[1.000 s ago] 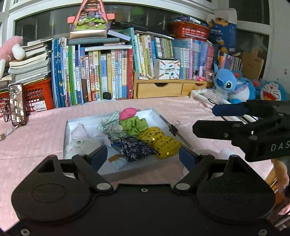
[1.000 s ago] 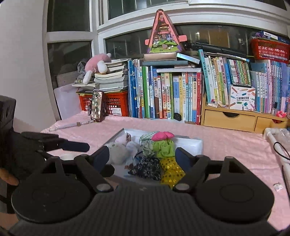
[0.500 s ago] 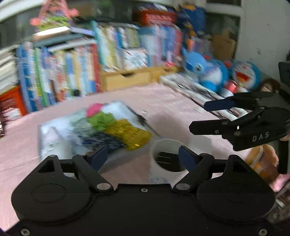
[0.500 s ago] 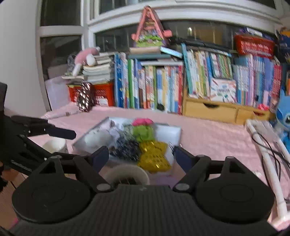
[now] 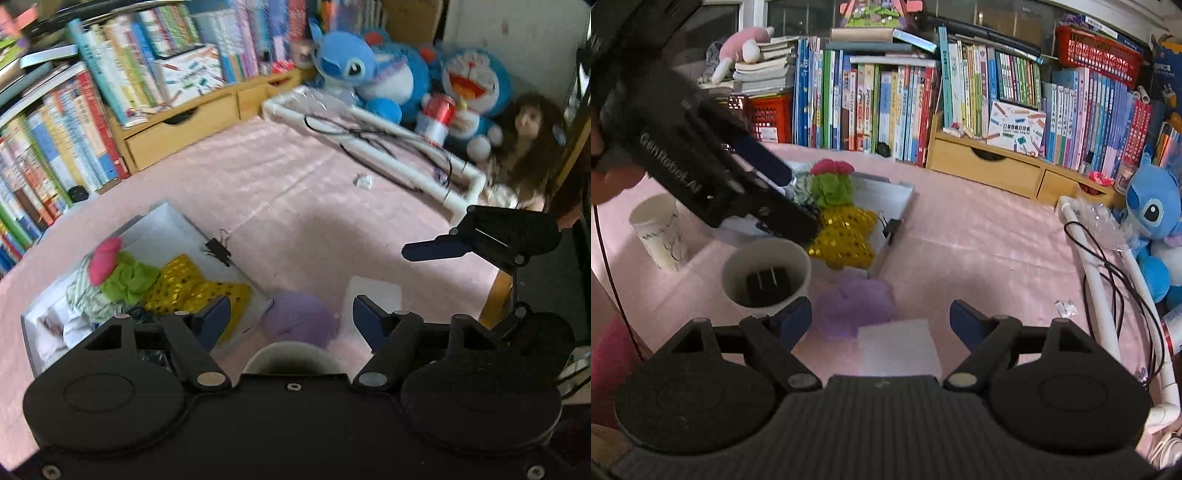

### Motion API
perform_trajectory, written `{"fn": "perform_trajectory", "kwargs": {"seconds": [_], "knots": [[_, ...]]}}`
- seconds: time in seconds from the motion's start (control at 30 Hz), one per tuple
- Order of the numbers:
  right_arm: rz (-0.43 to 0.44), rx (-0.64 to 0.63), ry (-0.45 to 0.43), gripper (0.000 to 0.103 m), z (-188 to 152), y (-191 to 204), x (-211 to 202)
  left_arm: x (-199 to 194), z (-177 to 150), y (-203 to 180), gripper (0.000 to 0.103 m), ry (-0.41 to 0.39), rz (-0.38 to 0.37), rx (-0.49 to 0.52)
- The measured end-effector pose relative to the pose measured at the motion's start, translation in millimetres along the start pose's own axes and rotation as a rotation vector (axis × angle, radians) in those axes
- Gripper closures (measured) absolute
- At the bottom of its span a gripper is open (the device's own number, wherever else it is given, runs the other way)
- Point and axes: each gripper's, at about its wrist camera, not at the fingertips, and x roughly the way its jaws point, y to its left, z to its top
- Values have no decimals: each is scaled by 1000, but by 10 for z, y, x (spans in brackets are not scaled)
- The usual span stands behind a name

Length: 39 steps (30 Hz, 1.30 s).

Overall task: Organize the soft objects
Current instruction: 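Close the left tool on the purple plush while the right tool grasps the white foam block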

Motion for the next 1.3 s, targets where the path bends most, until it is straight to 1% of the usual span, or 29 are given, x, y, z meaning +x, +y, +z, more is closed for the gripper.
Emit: {"fn": "perform_trajectory", "kwargs": {"seconds": [0.1,0.2,0.3,0.43,0.57,0.63,0.73,0.83,0.87,0.93,1.0,1.03,1.1,1.2,1.3], "knots": [[-4,-11,21,13,-55,-34,97,204,65,-131,41,56,26,65],[-6,-19,24,13,-127,-65,165,387,98,-173,51,102,41,76],[7,-4,8,13,-213,-95,193,546,110,-188,53,150,46,91],[14,7,-5,13,-297,-123,256,746,147,-223,53,232,28,118],[13,3,-4,13,-344,-135,308,889,162,-270,53,279,17,135],[15,-1,-5,13,-371,-132,332,968,172,-269,53,298,18,124],[40,-1,-23,13,-396,-127,369,1081,174,-225,53,325,37,106],[36,1,-33,13,-411,-114,430,1187,174,-180,53,361,43,70],[39,3,-34,15,-417,-117,448,1224,167,-164,53,374,45,60],[43,6,-33,26,-430,-112,453,1277,159,-143,51,389,39,45],[22,1,-37,34,-442,-117,439,1302,164,-134,49,394,42,45],[19,4,-42,36,-452,-126,420,1314,167,-137,49,395,43,46],[7,8,-44,38,-479,-147,385,1339,171,-142,46,403,46,41],[-22,10,-46,38,-512,-169,350,1396,153,-165,40,424,54,40],[-47,20,-48,38,-536,-197,321,1471,116,-201,39,446,74,54]]}}
